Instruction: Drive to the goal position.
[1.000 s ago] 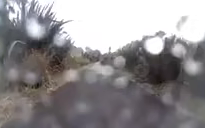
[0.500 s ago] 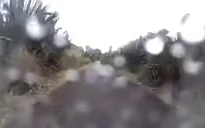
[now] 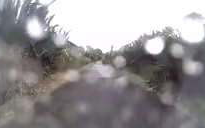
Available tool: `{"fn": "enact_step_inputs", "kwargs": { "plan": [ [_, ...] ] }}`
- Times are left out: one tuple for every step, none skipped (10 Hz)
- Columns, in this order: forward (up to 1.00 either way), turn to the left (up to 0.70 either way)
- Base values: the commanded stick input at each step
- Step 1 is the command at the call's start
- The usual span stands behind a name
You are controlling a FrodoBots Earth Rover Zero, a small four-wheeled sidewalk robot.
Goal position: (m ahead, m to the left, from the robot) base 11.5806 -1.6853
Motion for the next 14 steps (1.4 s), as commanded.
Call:
{"fn": "enact_step_inputs", "kwargs": {
  "plan": [
    [1.0, 0.0],
    [1.0, 0.0],
    [1.0, 0.0],
    [1.0, 0.0],
    [1.0, 0.0],
    [1.0, 0.0],
    [1.0, 0.0],
    [1.0, 0.0],
    [1.0, 0.0],
    [1.0, 0.0],
    [1.0, 0.0],
    [1.0, 0.0],
    [1.0, 0.0],
    [1.0, 0.0]
  ]
}}
